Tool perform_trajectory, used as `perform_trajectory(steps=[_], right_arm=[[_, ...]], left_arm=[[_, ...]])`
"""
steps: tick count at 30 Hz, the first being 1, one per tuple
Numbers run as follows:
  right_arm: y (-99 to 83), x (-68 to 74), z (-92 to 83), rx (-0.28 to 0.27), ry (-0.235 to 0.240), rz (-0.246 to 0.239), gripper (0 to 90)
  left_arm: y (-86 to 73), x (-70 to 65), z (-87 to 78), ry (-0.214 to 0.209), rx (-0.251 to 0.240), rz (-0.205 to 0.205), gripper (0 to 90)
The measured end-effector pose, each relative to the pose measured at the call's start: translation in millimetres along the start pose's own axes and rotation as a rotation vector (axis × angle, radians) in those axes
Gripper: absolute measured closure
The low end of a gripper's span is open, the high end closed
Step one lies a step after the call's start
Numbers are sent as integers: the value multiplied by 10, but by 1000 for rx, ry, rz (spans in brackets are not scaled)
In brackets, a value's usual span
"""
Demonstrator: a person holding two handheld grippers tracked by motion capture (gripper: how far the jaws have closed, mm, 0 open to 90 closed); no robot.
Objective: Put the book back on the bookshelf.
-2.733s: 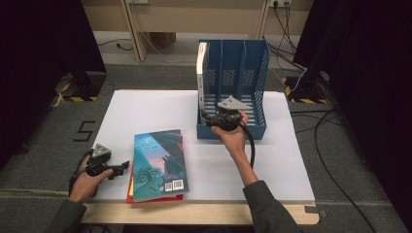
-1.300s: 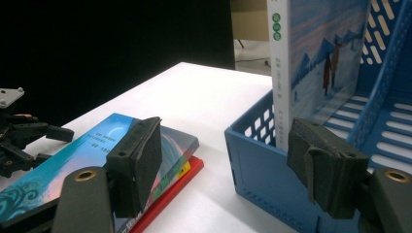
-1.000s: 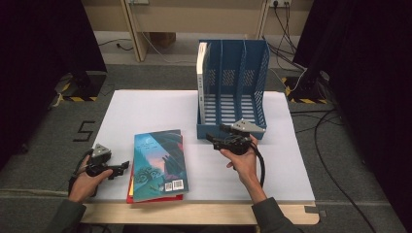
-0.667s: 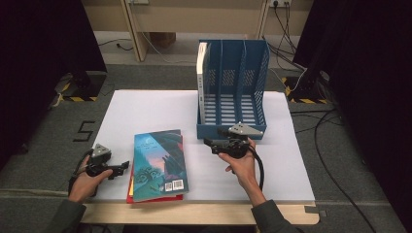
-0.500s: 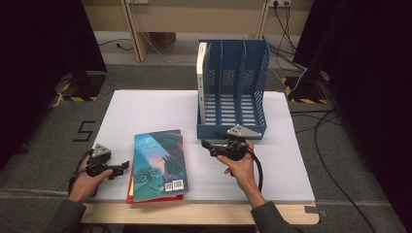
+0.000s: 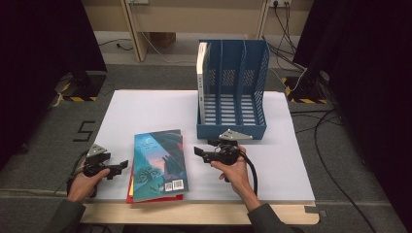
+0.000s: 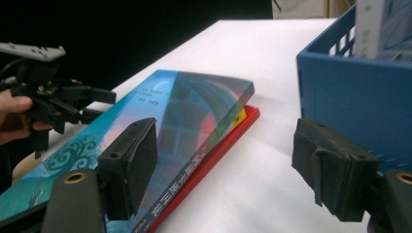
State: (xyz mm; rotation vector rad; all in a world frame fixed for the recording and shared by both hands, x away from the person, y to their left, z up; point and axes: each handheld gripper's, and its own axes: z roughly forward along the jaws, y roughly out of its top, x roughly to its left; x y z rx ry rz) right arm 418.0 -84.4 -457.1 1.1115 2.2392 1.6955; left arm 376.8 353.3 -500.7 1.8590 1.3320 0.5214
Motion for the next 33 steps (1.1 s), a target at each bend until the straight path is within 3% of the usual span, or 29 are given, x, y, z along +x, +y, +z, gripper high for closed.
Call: perform_trajectory(steps=[5, 14, 19, 27, 33], right_arm=[[-34, 18, 70, 21, 5, -7, 250], [-98, 24, 152, 50, 28, 14, 243], [-143, 19, 204, 67, 38, 33, 237], [-202, 60, 364, 107, 67, 61, 231], [-228, 91, 406, 131, 70, 55, 223]], left_arm=[[-3, -70, -35, -26, -3, -4, 148], [2, -146, -72, -30, -7, -2, 147], [17, -246, -71, -55, -3, 27, 147], [6, -255, -87, -65, -7, 32, 177], [-1, -279, -102, -70, -10, 35, 234]])
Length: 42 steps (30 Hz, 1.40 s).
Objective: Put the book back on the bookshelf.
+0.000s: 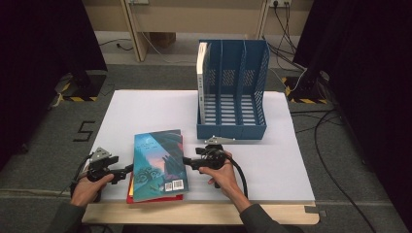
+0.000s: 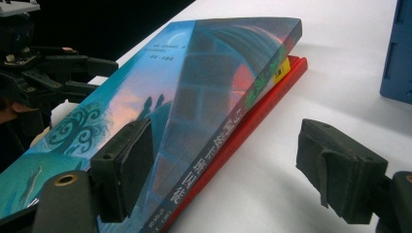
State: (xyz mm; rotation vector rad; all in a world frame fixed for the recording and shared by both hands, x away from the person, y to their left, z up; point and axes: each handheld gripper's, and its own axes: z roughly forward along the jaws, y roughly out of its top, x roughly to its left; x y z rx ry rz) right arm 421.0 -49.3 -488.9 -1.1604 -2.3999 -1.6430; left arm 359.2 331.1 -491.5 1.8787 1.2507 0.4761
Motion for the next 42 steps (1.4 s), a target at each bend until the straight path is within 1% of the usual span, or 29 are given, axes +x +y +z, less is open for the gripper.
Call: perform_trajectory(steps=[2, 4, 5, 8, 9, 10, 11, 13, 15, 18, 19, 22, 24, 25, 26, 28, 29, 31, 32, 34, 35, 36, 38, 40, 41, 42], right_arm=[[3, 4, 1, -2, 2, 2, 224], [9, 3, 21, 3, 9, 3, 223], [6, 2, 32, 7, 10, 7, 223], [-6, -7, 87, 14, 28, 32, 237], [-9, -8, 105, 19, 31, 30, 253], [-9, -8, 105, 19, 31, 30, 253], [-16, 3, 132, 30, 32, 23, 244], [-20, 8, 146, 34, 38, 22, 237], [-22, 7, 156, 35, 36, 24, 232], [-25, 9, 167, 41, 39, 37, 231], [-30, -2, 197, 44, 46, 38, 231], [-35, -3, 238, 57, 52, 35, 225], [-38, 0, 250, 60, 60, 43, 226], [-38, -2, 270, 62, 71, 56, 225], [-38, -2, 275, 62, 71, 57, 225], [-37, -1, 283, 62, 78, 58, 226], [-36, 0, 287, 62, 80, 56, 227], [-36, 0, 291, 62, 83, 57, 227], [-39, -11, 309, 61, 92, 69, 228], [-42, -16, 318, 61, 99, 75, 228], [-42, -37, 348, 57, 114, 81, 226], [-37, -40, 360, 66, 122, 95, 225], [-23, -51, 385, 65, 132, 97, 233], [-17, -52, 398, 67, 135, 94, 238], [-9, -50, 414, 67, 143, 92, 250], [3, -40, 439, 71, 142, 97, 241]], left_arm=[[2, 0, -2, -5, 1, 0, 255], [10, -12, -5, 2, 2, 15, 258], [10, -12, -5, 2, 2, 15, 261], [11, -17, -8, -3, 2, 18, 281], [11, -18, -8, -3, 2, 20, 282], [11, -18, -8, -3, 2, 20, 285], [6, -16, -9, -11, 1, 14, 293], [6, -25, -14, -13, -1, 18, 318], [9, -35, -15, -8, -2, 27, 327], [15, -42, -16, -2, 2, 29, 326], [22, -61, -23, 9, 3, 45, 336], [29, -53, -20, 10, 7, 46, 327], [29, -64, -21, 15, 5, 51, 329], [38, -90, -14, 9, 5, 65, 347], [45, -102, -1, 1, 5, 68, 347], [63, -121, 13, 19, 6, 96, 336], [66, -121, 13, 20, 7, 98, 329], [61, -118, 15, 19, 5, 94, 326], [62, -114, 17, 22, 5, 95, 314], [63, -114, 21, 25, 6, 95, 310], [63, -117, 25, 29, 7, 98, 326], [63, -125, 29, 33, 6, 102, 334], [67, -111, 31, 28, 11, 103, 331], [66, -102, 40, 30, 6, 95, 314], [64, -95, 42, 30, 8, 91, 287], [63, -96, 42, 31, 7, 91, 283]])
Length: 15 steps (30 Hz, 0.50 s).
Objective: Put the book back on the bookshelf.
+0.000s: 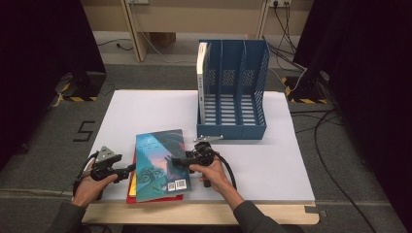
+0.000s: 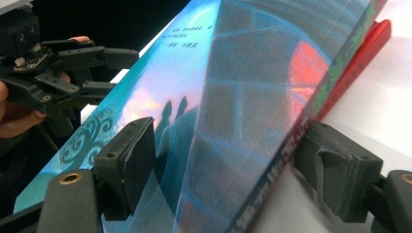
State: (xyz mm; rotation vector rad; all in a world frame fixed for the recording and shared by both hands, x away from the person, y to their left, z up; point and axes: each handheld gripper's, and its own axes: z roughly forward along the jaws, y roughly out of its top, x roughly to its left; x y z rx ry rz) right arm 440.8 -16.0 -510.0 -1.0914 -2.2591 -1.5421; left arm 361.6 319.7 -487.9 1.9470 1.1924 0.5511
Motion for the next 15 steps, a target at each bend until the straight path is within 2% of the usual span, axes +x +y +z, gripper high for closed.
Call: perform_trajectory(steps=[3, 4, 7, 8, 9, 11, 12, 13, 14, 15], right_arm=[[14, -5, 32, 4, 4, 11, 240], [30, 4, 41, 6, -5, -6, 242], [41, 33, 30, 5, -18, -18, 262], [52, 57, 18, -3, -36, -46, 276], [92, 103, -7, -15, -60, -111, 321], [118, 131, -30, -27, -62, -129, 356], [152, 162, -49, -42, -53, -148, 400], [152, 162, -49, -42, -53, -148, 400], [171, 173, -56, -46, -45, -157, 417], [201, 187, -53, -47, -17, -146, 456]], left_arm=[[1, 1, 1, 1, 3, 4, 285], [-1, 2, 9, 2, 3, -1, 285], [-4, 4, 12, 4, 10, 1, 288], [-4, 5, 14, 3, 12, 2, 292], [-6, 4, 20, 4, 14, 4, 316], [-10, -11, 30, 18, 18, 18, 334], [-10, -34, 26, 33, 12, 44, 339], [-10, -34, 26, 33, 12, 44, 353], [-5, -46, 27, 41, 8, 52, 353], [-4, -48, 32, 42, 5, 53, 369]])
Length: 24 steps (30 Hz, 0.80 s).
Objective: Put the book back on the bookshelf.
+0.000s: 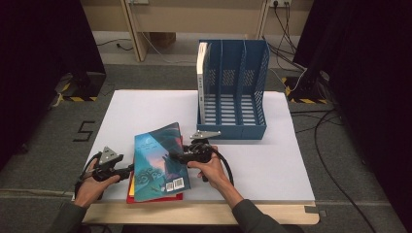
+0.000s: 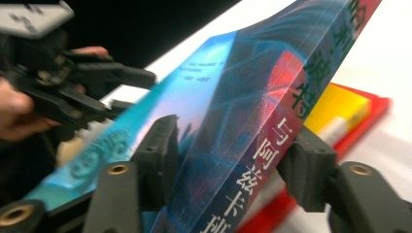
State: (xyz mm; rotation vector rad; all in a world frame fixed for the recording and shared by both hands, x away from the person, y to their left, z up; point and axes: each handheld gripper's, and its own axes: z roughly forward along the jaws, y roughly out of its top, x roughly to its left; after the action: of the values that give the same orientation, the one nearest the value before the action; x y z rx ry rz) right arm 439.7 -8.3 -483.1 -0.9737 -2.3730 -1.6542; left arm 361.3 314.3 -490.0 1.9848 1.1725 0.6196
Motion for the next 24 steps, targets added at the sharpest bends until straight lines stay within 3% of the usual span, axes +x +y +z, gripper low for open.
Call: perform_trajectory(steps=[2, 4, 7, 15, 18, 24], right_arm=[[30, -2, 25, -3, 28, 24, 473], [46, 6, 38, 5, 30, 19, 474], [95, 26, 55, 36, 26, 12, 486], [199, 27, 82, 116, 68, 68, 493], [213, 26, 86, 121, 73, 66, 479], [228, 0, 94, 125, 79, 114, 467]], left_arm=[[-2, -4, -2, -6, -1, -1, 382], [-1, -11, -6, -8, -1, 6, 418], [2, -20, -8, -3, -11, 15, 417], [20, -54, -25, 6, -30, 42, 450], [27, -53, -25, 2, -39, 41, 449], [42, -53, -42, -4, -64, 28, 449]])
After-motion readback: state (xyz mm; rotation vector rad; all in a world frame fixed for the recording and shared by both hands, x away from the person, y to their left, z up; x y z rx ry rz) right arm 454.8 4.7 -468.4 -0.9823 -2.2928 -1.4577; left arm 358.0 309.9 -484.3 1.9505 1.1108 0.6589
